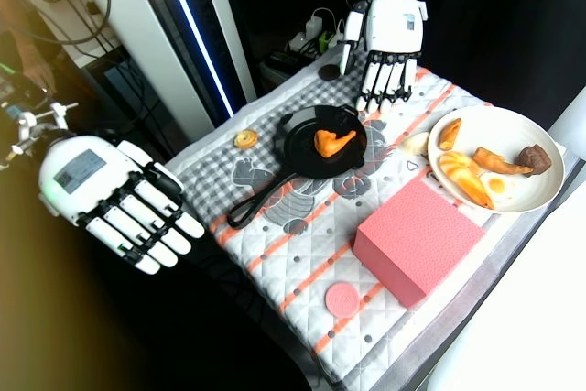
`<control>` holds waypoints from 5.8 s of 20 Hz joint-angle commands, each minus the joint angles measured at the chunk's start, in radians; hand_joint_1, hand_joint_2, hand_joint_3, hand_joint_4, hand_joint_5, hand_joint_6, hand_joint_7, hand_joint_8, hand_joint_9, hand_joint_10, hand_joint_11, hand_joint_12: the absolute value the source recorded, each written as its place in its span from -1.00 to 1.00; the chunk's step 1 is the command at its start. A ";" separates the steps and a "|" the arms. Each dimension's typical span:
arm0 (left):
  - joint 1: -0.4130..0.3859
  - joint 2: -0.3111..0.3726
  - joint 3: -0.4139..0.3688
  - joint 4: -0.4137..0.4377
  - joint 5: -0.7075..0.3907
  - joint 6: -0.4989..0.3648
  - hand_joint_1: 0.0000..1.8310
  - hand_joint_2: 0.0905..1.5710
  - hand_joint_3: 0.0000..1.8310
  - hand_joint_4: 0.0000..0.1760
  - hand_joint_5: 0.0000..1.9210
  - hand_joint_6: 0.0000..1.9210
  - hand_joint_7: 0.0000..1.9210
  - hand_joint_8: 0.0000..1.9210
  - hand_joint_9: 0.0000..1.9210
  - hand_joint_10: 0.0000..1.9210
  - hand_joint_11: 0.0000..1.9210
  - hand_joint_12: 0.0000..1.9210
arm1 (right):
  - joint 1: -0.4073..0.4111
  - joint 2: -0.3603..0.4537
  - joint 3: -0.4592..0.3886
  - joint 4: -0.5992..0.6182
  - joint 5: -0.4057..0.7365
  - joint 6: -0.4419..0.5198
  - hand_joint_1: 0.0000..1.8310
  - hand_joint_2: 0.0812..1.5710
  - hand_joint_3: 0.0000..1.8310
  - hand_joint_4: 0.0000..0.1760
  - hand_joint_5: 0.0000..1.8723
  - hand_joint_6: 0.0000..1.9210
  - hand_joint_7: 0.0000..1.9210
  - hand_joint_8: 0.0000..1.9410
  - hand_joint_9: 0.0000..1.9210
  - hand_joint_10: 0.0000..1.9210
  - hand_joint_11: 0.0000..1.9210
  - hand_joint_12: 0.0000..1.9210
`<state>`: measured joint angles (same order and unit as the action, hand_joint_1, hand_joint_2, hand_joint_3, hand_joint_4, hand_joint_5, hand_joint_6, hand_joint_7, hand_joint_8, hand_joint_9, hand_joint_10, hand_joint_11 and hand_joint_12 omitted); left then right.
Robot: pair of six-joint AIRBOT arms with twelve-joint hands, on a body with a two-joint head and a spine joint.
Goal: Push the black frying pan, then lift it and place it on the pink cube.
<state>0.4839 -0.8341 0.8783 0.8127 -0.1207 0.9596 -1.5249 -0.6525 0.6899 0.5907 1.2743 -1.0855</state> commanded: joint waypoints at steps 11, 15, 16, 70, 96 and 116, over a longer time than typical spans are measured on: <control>-0.045 -0.062 0.019 0.007 -0.144 -0.005 -0.76 0.76 -1.00 -1.00 -0.50 -1.00 -0.52 -1.00 -0.61 -1.00 -1.00 0.24 | 0.009 -0.005 0.009 0.015 0.122 -0.002 -0.31 0.57 -1.00 -1.00 -0.99 -1.00 -0.95 -1.00 -0.88 -0.98 -1.00 -0.16; -0.054 -0.103 0.048 0.007 -0.144 -0.005 -0.74 0.77 -1.00 -1.00 -0.51 -1.00 -0.56 -1.00 -0.64 -1.00 -1.00 0.25 | 0.009 -0.009 0.009 0.017 0.122 -0.002 -0.36 0.59 -1.00 -1.00 -1.00 -1.00 -0.96 -1.00 -0.90 -0.99 -1.00 -0.33; -0.054 -0.110 0.053 0.007 -0.144 -0.005 -0.77 0.78 -1.00 -1.00 -0.52 -1.00 -0.57 -1.00 -0.65 -1.00 -1.00 0.26 | 0.009 -0.009 0.009 0.017 0.122 -0.002 -0.38 0.59 -1.00 -1.00 -1.00 -1.00 -0.97 -1.00 -0.91 -1.00 -1.00 -0.43; -0.095 -0.402 0.216 0.028 -0.194 -0.006 -0.52 0.73 -1.00 -1.00 -0.74 -1.00 -0.92 -1.00 -0.95 -0.99 -1.00 -0.46 | -0.004 -0.019 0.007 0.040 0.145 -0.002 -0.42 0.59 -1.00 -1.00 -1.00 -1.00 -0.94 -1.00 -0.91 -0.75 -1.00 0.34; -0.097 -0.386 0.190 0.068 -0.196 -0.007 -0.65 0.71 -1.00 -1.00 -0.64 -0.80 -0.71 -1.00 -0.83 -0.89 -1.00 -0.39 | -0.011 -0.027 0.006 0.049 0.154 -0.002 -0.38 0.59 -1.00 -1.00 -1.00 -1.00 -0.94 -1.00 -1.00 -0.61 -1.00 0.26; -0.119 -0.315 0.180 0.041 -0.190 -0.007 -0.50 0.73 -1.00 -1.00 -0.54 -0.99 -0.72 -1.00 -0.85 -1.00 -1.00 -0.40 | -0.010 -0.025 0.016 0.041 0.140 0.004 -0.32 0.56 -1.00 -1.00 -1.00 -1.00 -0.95 -1.00 -1.00 -0.67 -1.00 0.27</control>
<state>0.3767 -1.1423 1.0546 0.8684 -0.2127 0.9592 -1.5375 -0.6830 0.7010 0.6262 1.3003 -1.0817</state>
